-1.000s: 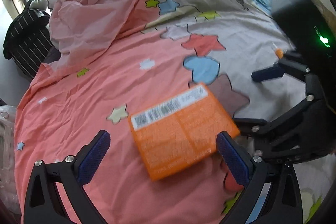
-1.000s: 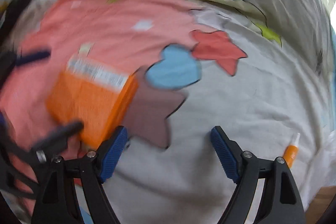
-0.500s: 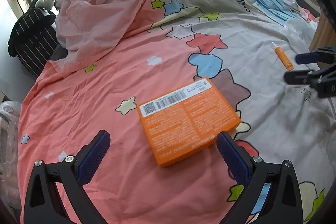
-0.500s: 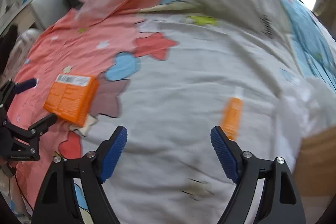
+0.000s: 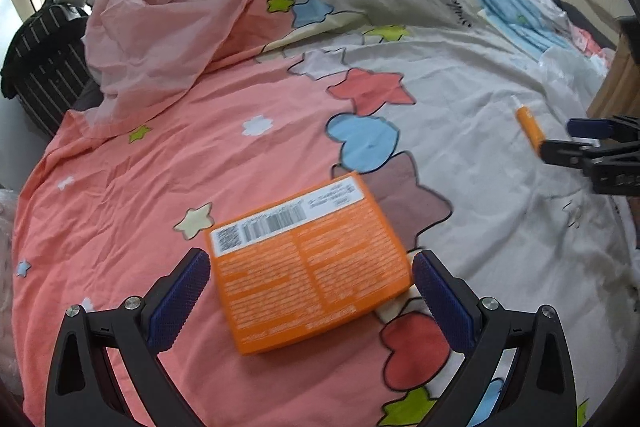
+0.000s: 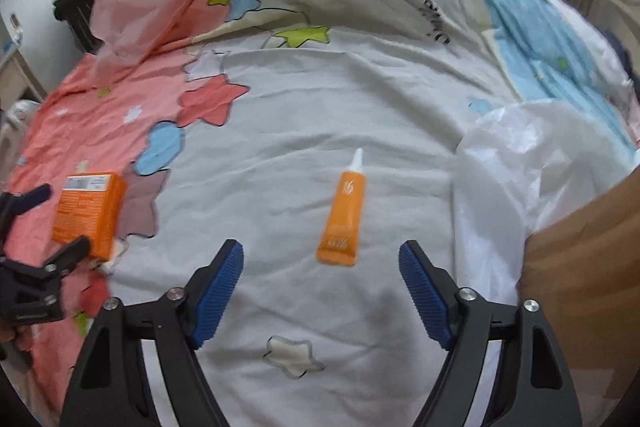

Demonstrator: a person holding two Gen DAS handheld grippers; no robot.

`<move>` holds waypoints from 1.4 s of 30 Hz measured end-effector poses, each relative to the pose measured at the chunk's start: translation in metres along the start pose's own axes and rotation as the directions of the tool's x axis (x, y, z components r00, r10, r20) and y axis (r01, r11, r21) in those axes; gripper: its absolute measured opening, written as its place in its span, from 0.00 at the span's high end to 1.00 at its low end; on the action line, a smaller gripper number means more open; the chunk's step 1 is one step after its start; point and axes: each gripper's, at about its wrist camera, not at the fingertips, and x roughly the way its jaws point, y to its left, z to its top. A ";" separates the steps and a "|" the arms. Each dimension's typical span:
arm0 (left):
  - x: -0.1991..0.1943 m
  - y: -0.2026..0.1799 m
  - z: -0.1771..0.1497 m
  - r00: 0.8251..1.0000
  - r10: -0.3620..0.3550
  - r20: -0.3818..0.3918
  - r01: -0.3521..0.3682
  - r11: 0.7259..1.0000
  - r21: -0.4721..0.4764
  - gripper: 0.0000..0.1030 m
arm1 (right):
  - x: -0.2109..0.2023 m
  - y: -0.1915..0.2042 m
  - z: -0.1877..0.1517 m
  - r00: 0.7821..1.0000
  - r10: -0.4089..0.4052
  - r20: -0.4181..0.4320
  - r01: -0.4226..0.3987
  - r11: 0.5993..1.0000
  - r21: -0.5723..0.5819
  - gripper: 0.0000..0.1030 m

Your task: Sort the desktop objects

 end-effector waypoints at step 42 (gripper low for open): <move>-0.017 0.000 -0.007 0.996 0.070 0.053 -0.078 0.980 0.183 0.00 | -0.009 0.043 -0.019 0.983 0.184 0.024 -0.179 0.975 -0.135 0.83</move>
